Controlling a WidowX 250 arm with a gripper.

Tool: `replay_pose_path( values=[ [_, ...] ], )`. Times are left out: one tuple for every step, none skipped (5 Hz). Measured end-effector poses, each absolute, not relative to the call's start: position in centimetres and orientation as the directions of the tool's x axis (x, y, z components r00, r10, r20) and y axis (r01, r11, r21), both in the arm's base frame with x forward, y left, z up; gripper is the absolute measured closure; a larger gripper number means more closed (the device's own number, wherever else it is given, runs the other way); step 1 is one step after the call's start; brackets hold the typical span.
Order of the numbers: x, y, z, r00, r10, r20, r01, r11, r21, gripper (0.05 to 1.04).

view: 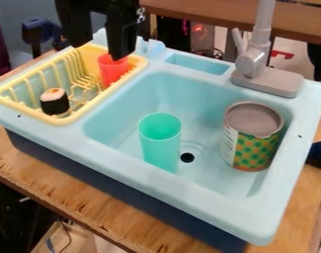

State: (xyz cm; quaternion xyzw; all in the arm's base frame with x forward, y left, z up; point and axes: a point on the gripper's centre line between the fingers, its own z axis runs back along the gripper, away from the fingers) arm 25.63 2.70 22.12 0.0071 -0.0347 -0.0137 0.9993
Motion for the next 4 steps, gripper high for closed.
replay_pose_path(
  values=[
    [25.8,2.6,21.3,0.998,-0.035,0.045,0.035,0.999,0.000,0.083],
    [28.0,3.4,19.9,0.996,-0.040,0.086,0.051,0.990,-0.134,0.083],
    [29.4,6.7,20.0,0.994,-0.002,0.109,0.017,0.991,-0.131,0.083],
    [31.1,7.9,19.4,0.994,0.010,0.107,0.000,0.996,-0.094,0.082]
  ],
)
